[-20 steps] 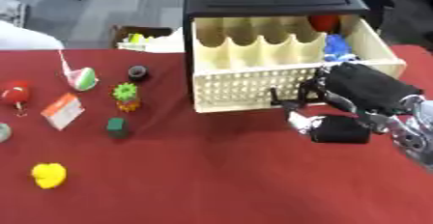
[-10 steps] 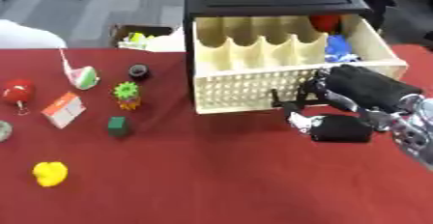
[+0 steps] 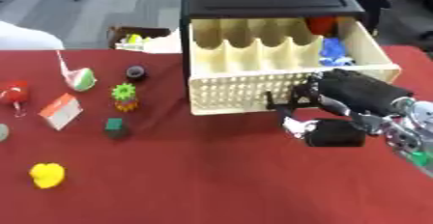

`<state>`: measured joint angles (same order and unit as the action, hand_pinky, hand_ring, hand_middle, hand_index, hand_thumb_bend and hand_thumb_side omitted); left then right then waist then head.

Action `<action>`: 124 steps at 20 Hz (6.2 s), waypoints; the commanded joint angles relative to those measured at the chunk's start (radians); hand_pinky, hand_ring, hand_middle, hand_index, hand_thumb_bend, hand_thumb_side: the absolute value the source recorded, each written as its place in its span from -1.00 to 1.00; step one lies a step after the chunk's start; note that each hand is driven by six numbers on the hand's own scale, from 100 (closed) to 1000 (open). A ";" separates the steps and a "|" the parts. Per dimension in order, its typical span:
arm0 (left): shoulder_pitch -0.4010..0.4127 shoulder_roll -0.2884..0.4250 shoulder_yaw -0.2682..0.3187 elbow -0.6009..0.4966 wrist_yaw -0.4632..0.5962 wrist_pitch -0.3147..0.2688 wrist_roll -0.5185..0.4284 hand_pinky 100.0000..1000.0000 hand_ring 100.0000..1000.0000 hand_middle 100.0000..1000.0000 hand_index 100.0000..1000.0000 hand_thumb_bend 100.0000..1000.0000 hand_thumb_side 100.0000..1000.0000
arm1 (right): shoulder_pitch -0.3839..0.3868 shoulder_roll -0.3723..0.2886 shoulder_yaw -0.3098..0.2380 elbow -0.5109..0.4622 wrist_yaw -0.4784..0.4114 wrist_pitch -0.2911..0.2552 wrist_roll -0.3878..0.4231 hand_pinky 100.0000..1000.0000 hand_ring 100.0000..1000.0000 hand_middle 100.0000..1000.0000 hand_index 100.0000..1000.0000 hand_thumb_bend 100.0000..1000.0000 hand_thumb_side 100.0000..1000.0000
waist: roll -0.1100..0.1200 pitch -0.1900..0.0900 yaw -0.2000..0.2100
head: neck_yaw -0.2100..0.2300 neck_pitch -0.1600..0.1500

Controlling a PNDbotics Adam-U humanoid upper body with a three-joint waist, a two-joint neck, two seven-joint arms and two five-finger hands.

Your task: Pick up objects from table and place into drawer.

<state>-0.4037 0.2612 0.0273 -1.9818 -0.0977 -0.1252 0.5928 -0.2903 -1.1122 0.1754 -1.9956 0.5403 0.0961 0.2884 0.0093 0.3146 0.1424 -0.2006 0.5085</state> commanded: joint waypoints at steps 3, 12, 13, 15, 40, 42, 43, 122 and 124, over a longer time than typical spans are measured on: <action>-0.005 0.007 0.000 -0.018 0.004 0.001 -0.001 -0.17 0.06 0.14 0.46 -1.00 0.61 | 0.010 -0.020 0.037 -0.004 0.005 -0.011 0.006 -1.00 -1.00 -1.00 0.22 -1.00 1.00 | 0.001 -0.012 0.000 | -0.004 -0.006; -0.001 0.007 0.003 -0.018 0.002 0.002 0.001 -0.17 0.06 0.14 0.45 -1.00 0.61 | -0.024 0.008 -0.032 -0.004 -0.009 -0.083 -0.094 -1.00 -1.00 -1.00 0.35 -1.00 1.00 | 0.001 -0.014 -0.008 | 0.012 -0.001; 0.000 0.007 0.003 -0.018 0.002 0.002 0.001 -0.17 0.06 0.14 0.45 -1.00 0.61 | -0.029 0.010 -0.047 -0.004 -0.023 -0.095 -0.110 -1.00 -1.00 -1.00 0.37 -1.00 1.00 | 0.000 -0.014 -0.009 | 0.015 0.001; 0.000 0.008 0.004 -0.018 0.001 0.002 0.002 -0.17 0.06 0.14 0.45 -1.00 0.61 | -0.034 0.010 -0.071 -0.004 -0.054 -0.104 -0.142 -1.00 -1.00 -1.00 0.41 -1.00 1.00 | 0.000 -0.016 -0.012 | 0.019 0.001; -0.003 0.008 0.004 -0.018 -0.002 0.001 0.002 -0.17 0.06 0.14 0.45 -1.00 0.61 | -0.024 -0.003 -0.132 -0.004 -0.157 -0.062 -0.080 -0.51 -0.30 -0.17 0.49 -1.00 1.00 | -0.002 -0.010 -0.011 | 0.022 0.003; -0.002 0.009 0.005 -0.018 -0.003 0.001 0.002 -0.17 0.06 0.14 0.45 -1.00 0.61 | -0.024 -0.005 -0.142 -0.004 -0.170 -0.067 -0.082 -0.52 -0.31 -0.17 0.48 -1.00 1.00 | -0.002 -0.012 -0.012 | 0.023 0.003; -0.002 0.009 0.005 -0.018 -0.003 0.001 0.002 -0.17 0.06 0.14 0.45 -1.00 0.61 | -0.024 -0.005 -0.148 -0.004 -0.176 -0.070 -0.084 -0.52 -0.32 -0.18 0.48 -1.00 1.00 | -0.001 -0.013 -0.013 | 0.024 0.003; 0.029 0.709 -0.037 -0.018 -0.446 0.215 -0.521 -0.05 0.12 0.44 0.86 -1.00 0.27 | 0.150 0.289 -0.315 -0.004 -0.692 -0.678 -0.866 0.19 0.01 -0.06 0.38 -1.00 1.00 | 0.057 -0.024 -0.060 | 0.121 0.107; 0.032 0.728 -0.047 -0.018 -0.460 0.208 -0.561 -0.05 0.13 0.44 0.84 -1.00 0.31 | 0.154 0.295 -0.315 -0.004 -0.690 -0.686 -0.867 0.19 0.01 -0.06 0.38 -1.00 1.00 | 0.056 -0.027 -0.062 | 0.082 0.108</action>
<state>-0.3683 0.9358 -0.0224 -1.9841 -0.5450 0.0866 0.0596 -0.1320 -0.8022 -0.1290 -1.9942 -0.1589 -0.5743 -0.5709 0.0676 0.3070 0.0808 -0.1000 0.6068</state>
